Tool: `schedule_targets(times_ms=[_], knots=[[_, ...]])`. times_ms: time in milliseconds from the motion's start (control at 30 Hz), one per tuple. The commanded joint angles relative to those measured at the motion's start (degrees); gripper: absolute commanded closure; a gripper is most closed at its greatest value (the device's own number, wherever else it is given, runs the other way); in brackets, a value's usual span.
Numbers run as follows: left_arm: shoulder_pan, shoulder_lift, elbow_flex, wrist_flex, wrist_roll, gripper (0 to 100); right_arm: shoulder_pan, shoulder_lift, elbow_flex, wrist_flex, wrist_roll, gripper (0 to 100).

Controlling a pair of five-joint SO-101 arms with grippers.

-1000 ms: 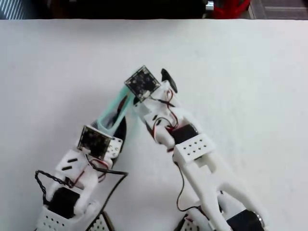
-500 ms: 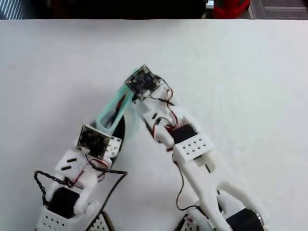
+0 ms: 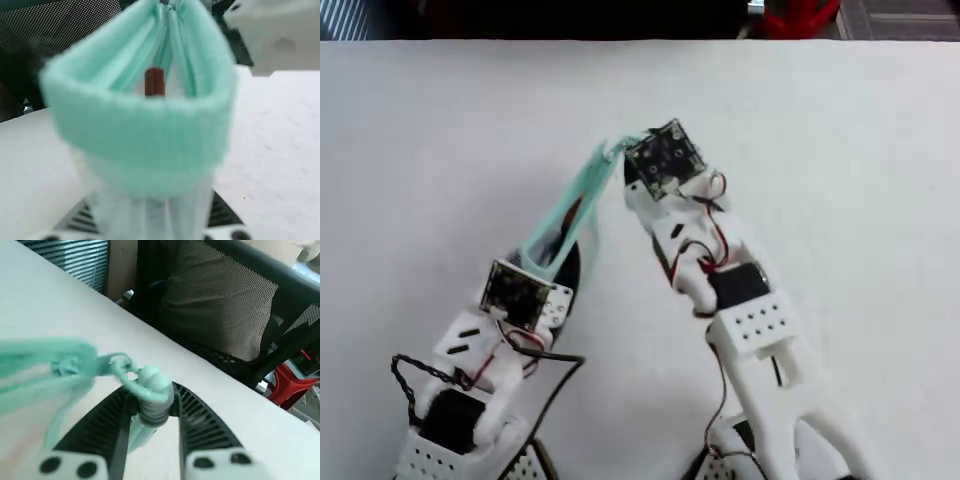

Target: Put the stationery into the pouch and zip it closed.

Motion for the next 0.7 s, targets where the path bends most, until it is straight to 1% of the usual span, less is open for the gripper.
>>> schedule_targets(times_ms=[0,233,433,533,667], knots=[[-0.31,-0.66,0.44,-2.02,-0.35,98,0.04,-7.34,-6.33,3.82,-0.18,98.1],[-0.22,-0.66,0.62,-2.02,-0.35,98,-4.35,-8.84,-18.29,16.57,-0.26,98.1],[-0.31,-0.66,0.53,-2.02,-0.35,98,-10.33,-8.75,-30.59,27.82,-0.44,98.1],[-0.31,-0.66,0.44,-2.02,-0.35,98,-11.82,-8.75,-34.99,31.34,-0.44,98.1],[-0.31,-0.66,0.35,-2.02,-0.62,98,-12.00,-8.75,-37.45,34.24,-0.44,98.1]])
